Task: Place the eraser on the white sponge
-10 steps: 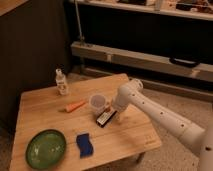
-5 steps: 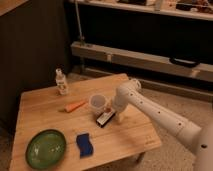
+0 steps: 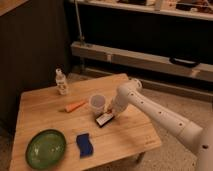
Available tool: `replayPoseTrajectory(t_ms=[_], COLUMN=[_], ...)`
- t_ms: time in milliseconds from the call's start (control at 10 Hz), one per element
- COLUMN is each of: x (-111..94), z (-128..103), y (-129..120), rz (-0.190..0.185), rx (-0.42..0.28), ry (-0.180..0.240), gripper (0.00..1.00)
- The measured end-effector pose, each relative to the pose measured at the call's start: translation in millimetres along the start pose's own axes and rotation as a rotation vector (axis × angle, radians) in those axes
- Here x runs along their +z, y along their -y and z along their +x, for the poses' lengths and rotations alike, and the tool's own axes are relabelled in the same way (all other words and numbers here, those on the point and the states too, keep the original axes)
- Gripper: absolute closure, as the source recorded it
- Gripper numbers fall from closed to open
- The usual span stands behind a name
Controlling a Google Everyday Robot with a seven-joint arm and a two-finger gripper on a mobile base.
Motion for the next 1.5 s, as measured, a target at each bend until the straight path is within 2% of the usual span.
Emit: replayPoseTrajectory(t_ms=[100, 200, 300, 400, 600, 700, 800, 1000, 1300, 1500], x=[-6, -16, -30, -53, -85, -100, -115, -131, -156, -159], z=[7, 11, 21, 32, 50, 57, 58, 41, -9, -46], y=[0, -3, -12, -26, -54, -68, -83, -96, -108, -116], rz=[-0.023, -0.033, -0.051, -0.068, -0.101, -0.116, -0.131, -0.128, -0.095, -0.069], rx=[-0.009, -0.008, -0.003, -0.005, -0.009, -0.007, 0.0, 0.003, -0.006, -0.034], ry=[-0.038, -0.058, -0.086, -0.115, -0.131, -0.129, -0.108, -0.067, -0.001, 0.035], gripper=[1.0, 1.0, 1.0, 1.0, 1.0, 1.0, 1.0, 1.0, 1.0, 1.0])
